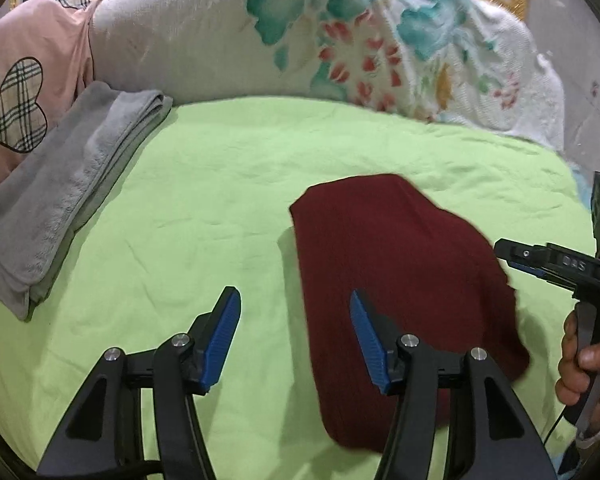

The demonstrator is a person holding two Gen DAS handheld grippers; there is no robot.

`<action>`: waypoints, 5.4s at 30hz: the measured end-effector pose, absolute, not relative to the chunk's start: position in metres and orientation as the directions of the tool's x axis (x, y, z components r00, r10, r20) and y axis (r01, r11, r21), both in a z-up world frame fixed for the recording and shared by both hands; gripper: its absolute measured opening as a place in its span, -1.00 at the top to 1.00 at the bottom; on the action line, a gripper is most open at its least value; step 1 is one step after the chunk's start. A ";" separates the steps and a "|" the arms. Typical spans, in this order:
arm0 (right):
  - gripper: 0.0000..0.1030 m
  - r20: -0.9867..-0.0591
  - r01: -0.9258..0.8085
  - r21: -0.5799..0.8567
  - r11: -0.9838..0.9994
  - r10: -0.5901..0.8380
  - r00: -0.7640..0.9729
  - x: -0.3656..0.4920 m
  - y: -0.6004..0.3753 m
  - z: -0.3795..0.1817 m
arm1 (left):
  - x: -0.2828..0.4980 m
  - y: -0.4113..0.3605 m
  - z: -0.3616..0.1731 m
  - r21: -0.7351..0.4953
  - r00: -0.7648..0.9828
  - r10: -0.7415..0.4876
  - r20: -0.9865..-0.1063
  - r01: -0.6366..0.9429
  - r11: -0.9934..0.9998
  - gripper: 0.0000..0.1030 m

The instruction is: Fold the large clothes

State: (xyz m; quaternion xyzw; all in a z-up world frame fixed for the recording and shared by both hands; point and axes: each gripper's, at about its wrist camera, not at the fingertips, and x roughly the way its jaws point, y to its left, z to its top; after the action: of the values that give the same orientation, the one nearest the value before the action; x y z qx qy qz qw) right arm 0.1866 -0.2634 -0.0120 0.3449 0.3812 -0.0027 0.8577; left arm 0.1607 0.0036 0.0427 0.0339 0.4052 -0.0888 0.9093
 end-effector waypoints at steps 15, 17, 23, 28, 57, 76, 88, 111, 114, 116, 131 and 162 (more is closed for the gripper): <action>0.49 -0.740 0.324 0.526 0.787 0.235 0.630 0.231 -0.272 -0.063 | 0.188 -0.024 -0.010 0.125 0.599 -0.028 -0.801 0.212 0.969 0.01; 0.44 -0.726 0.339 0.523 0.782 0.200 0.658 0.216 -0.278 -0.049 | 0.187 -0.024 -0.010 0.132 0.603 -0.024 -0.798 0.213 0.968 0.01; 0.43 -0.597 0.163 0.540 0.826 0.239 0.766 0.141 -0.248 -0.002 | 0.183 -0.023 -0.009 0.116 0.608 -0.029 -0.793 0.198 0.973 0.01; 0.35 -0.722 0.189 0.423 0.886 0.204 0.661 0.129 -0.215 -0.042 | 0.182 -0.021 -0.010 0.123 0.614 -0.029 -0.789 0.204 0.971 0.01; 0.25 -0.732 0.238 0.462 0.854 0.216 0.646 0.135 -0.212 -0.065 | 0.136 0.005 -0.019 0.078 0.574 -0.039 -0.818 0.178 0.981 -0.03; 0.24 -0.669 0.228 0.496 0.838 0.202 0.715 0.113 -0.208 -0.019 | 0.135 0.006 -0.018 0.090 0.571 -0.028 -0.820 0.178 0.980 -0.04; 0.02 -0.715 0.354 0.537 0.766 0.191 0.673 0.195 -0.242 -0.038 | 0.136 0.004 -0.017 0.104 0.572 -0.014 -0.820 0.173 0.979 -0.04; 0.60 -0.632 0.137 0.472 0.871 0.226 0.741 0.135 -0.197 0.017 | 0.115 0.021 0.025 -0.108 0.611 -0.190 -0.769 0.168 0.980 -0.07; 0.60 -0.731 0.178 0.375 0.910 0.172 0.660 0.132 -0.189 -0.013 | 0.119 -0.001 0.014 -0.125 0.555 -0.242 -0.796 0.240 0.963 -0.10; 0.63 -0.784 0.247 0.333 0.910 0.121 0.609 0.131 -0.197 -0.036 | 0.123 -0.012 0.000 -0.121 0.522 -0.252 -0.814 0.273 0.954 -0.22; 0.67 -0.748 0.285 0.463 0.839 0.198 0.633 0.122 -0.220 -0.047 | 0.137 0.004 -0.014 -0.143 0.516 -0.255 -0.818 0.246 0.959 -0.71; 0.05 -0.697 0.232 0.494 0.838 0.222 0.681 0.004 -0.183 -0.029 | 0.010 0.019 -0.021 0.104 0.510 -0.007 -0.860 0.189 0.977 -0.73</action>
State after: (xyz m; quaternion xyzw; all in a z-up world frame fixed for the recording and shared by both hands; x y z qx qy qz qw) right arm 0.0045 -0.1829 -0.0288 0.2847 0.3992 -0.0028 0.8715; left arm 0.0101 0.0189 -0.0206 0.0923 0.4919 -0.0567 0.8639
